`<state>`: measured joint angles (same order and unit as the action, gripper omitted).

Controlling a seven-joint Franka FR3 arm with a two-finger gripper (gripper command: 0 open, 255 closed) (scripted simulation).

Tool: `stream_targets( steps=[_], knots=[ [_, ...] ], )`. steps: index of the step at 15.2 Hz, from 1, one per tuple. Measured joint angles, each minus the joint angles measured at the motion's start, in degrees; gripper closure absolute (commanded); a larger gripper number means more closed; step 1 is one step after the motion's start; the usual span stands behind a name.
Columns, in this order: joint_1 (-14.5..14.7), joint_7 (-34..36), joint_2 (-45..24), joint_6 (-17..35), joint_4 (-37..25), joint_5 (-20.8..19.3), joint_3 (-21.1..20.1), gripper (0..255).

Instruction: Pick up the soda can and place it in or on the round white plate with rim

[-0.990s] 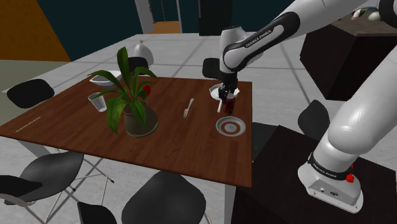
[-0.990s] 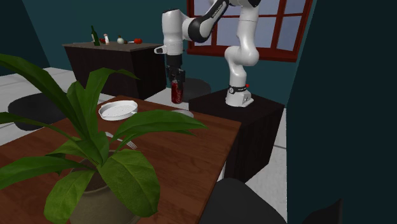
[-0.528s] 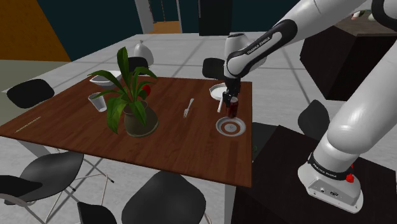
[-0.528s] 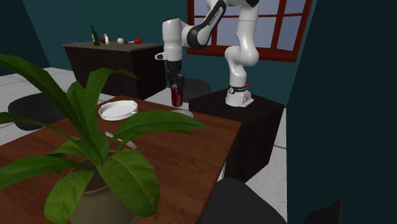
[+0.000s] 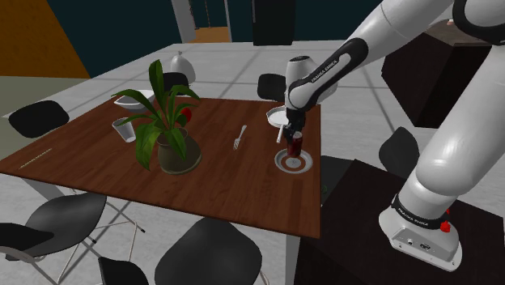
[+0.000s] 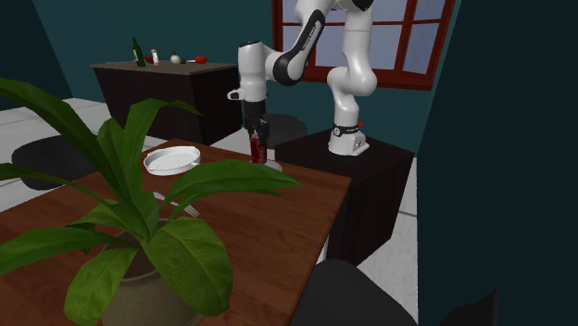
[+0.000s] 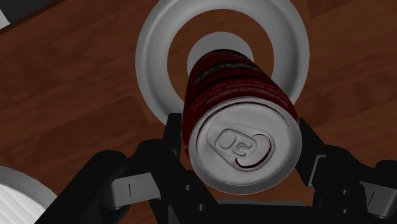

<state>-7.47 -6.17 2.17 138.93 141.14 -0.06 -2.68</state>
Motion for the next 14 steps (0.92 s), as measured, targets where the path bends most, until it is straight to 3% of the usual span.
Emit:
stream_targets(
  steps=[5, 11, 12, 14],
  knots=[
    [0.04, 0.31, -3.21, 4.03, 0.81, -0.26, -0.06, 255],
    [0.03, 0.31, -3.80, 4.68, 0.84, -0.31, -0.04, 255],
    [0.03, 0.31, -3.81, 4.69, 0.84, -0.31, -0.04, 0],
    [0.03, 0.31, -3.81, 4.70, 0.83, -0.31, -0.04, 0]
  ],
)
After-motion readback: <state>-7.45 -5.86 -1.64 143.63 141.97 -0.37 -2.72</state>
